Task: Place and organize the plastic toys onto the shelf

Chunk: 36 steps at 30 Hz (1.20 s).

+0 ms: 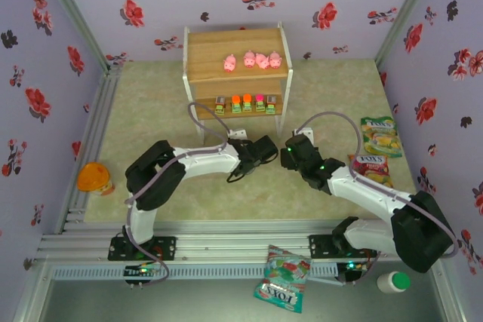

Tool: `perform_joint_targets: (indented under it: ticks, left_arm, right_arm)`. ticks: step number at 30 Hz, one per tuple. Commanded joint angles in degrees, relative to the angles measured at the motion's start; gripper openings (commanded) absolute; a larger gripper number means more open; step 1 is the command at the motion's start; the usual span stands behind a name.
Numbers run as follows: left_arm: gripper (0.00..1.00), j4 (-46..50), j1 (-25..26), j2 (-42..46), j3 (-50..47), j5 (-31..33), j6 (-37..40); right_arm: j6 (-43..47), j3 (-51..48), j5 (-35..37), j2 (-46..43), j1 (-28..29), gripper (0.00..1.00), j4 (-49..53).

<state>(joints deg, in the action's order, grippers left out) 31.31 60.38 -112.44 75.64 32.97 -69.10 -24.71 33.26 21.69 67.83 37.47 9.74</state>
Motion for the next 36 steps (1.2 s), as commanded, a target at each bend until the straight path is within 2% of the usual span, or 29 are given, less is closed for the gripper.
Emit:
perform_joint_targets:
  ticks: [1,22,36]
  left_arm:
    - [0.60,0.9,0.0,-1.4,1.8,0.5,-1.6]
    - [0.58,0.3,-0.8,-4.3,1.3,0.8,-4.6]
    - [0.50,0.2,-0.8,-6.4,1.3,3.3,-4.4]
  right_arm:
    - [-1.1,0.4,-0.2,0.6,-0.2,0.68,-1.2]
    - [-1.3,1.1,0.6,2.1,-0.3,0.69,-0.5]
    - [-1.3,1.2,0.7,2.4,-0.4,0.69,-0.5]
